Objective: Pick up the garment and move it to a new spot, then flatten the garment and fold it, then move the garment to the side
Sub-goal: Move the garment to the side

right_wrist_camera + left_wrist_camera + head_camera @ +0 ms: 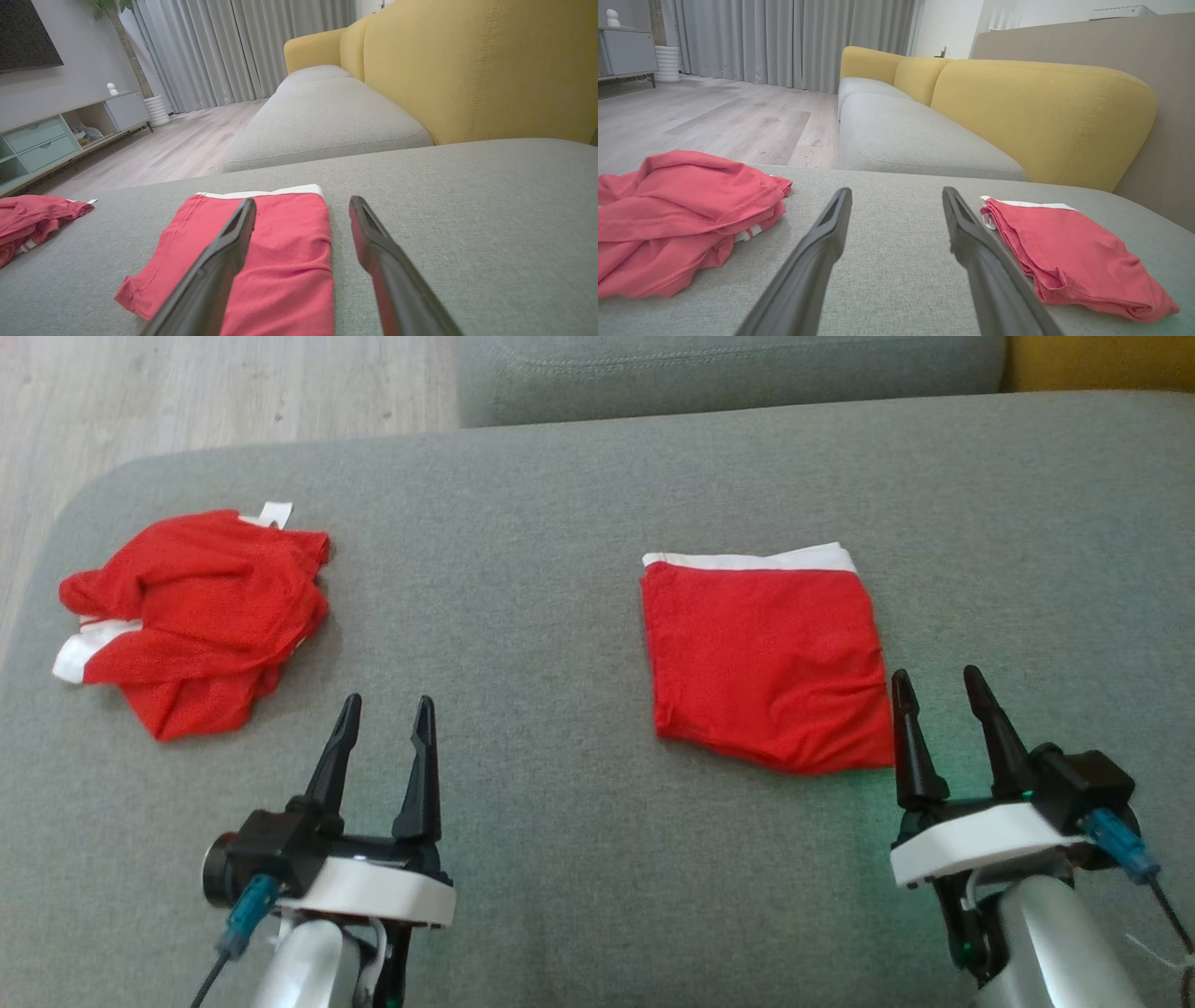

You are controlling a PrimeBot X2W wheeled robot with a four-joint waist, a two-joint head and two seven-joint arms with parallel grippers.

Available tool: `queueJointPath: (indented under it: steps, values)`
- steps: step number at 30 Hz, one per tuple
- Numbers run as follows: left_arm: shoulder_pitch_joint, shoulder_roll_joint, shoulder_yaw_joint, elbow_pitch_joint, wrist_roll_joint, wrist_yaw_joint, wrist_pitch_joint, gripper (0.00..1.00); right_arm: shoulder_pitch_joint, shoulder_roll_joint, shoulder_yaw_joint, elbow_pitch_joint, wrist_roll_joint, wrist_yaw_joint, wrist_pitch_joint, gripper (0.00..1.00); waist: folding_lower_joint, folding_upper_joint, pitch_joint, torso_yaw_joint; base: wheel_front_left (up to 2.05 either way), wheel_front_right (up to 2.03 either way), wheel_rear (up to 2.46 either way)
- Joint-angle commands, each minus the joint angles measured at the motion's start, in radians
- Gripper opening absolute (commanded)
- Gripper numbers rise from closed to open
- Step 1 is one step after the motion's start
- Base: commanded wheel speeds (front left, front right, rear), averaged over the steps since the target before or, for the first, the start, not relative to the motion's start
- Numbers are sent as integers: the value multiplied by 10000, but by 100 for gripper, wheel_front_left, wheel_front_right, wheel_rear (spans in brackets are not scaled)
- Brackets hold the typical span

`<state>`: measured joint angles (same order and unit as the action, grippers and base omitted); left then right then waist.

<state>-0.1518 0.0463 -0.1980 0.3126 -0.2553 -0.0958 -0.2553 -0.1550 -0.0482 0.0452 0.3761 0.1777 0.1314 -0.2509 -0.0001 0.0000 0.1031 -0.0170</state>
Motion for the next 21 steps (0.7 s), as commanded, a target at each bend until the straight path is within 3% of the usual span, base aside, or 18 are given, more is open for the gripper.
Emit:
queueJointPath:
  steps: [1, 6, 15, 21]
  values:
    - [-314, 39, 206, -319, 32, 7, -65, 100, -468, -20, 163, -311, -6, -7, -108, 100, 1, 0, 84, 70, 0, 0, 0]
    - [-468, 39, 102, -351, 72, -15, -65, 100, -962, -20, -377, 204, -320, -7, 31, 100, 1, 0, 424, 326, 0, 0, 0]
    - [-780, 39, -102, -262, 126, -85, -65, 100, -2621, -20, -1190, 2222, 164, -7, 1484, 100, 1, 0, 1071, 906, 0, 0, 0]
    - [-978, 39, -227, -219, 48, -93, -65, 100, -3439, -20, -1093, 3810, 730, -7, 2490, 100, 1, 0, 1337, 1298, 0, 0, 0]
